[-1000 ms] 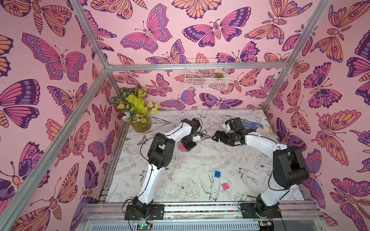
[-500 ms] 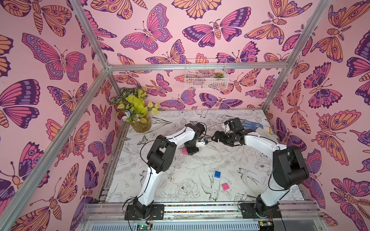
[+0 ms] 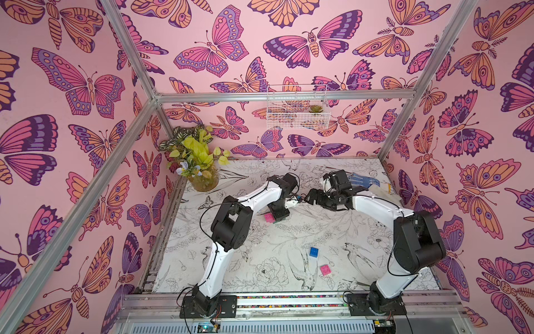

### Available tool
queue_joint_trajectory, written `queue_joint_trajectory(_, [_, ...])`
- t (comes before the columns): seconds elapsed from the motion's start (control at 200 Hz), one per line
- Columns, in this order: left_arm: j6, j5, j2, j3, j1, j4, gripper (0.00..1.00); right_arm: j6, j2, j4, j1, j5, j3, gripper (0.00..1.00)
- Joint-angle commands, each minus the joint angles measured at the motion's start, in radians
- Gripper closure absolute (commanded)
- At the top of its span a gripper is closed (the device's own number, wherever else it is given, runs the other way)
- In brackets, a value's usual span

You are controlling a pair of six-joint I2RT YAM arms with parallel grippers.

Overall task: Assemble the letter v with lego
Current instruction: Adjust the lego brick at the center of the board.

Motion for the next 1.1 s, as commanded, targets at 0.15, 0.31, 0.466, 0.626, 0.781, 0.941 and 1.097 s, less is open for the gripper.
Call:
queue_joint_trajectory(0.15, [-0.042,-0.038,-0.082,-0.068,0.024,0.002,0.47,-0.007,-0.001,-0.034,0.01,0.008,0.018,0.04])
queue_joint_trajectory(0.31, [-0.053,-0.034,-0.109,-0.108,0.029,0.02,0.47,-0.005,-0.001,-0.033,0.01,0.006,0.017,0.04])
queue_joint_trajectory(0.466, [-0.062,-0.034,-0.133,-0.145,0.028,0.035,0.48,-0.001,0.004,-0.031,0.01,0.004,0.017,0.04])
queue_joint_trajectory(0.626, [-0.06,-0.03,-0.153,-0.176,0.031,0.055,0.49,-0.001,0.005,-0.028,0.012,0.006,0.015,0.04])
queue_joint_trajectory(0.781, [-0.057,-0.028,-0.157,-0.173,0.034,0.059,0.49,-0.001,0.004,-0.028,0.013,0.007,0.013,0.04])
queue_joint_trajectory(0.941, [-0.054,-0.031,-0.151,-0.159,0.033,0.057,0.5,-0.002,0.004,-0.028,0.015,0.009,0.013,0.04])
queue_joint_trajectory(1.097, [-0.057,-0.032,-0.155,-0.158,0.035,0.059,0.52,-0.004,0.005,-0.03,0.015,0.01,0.014,0.04])
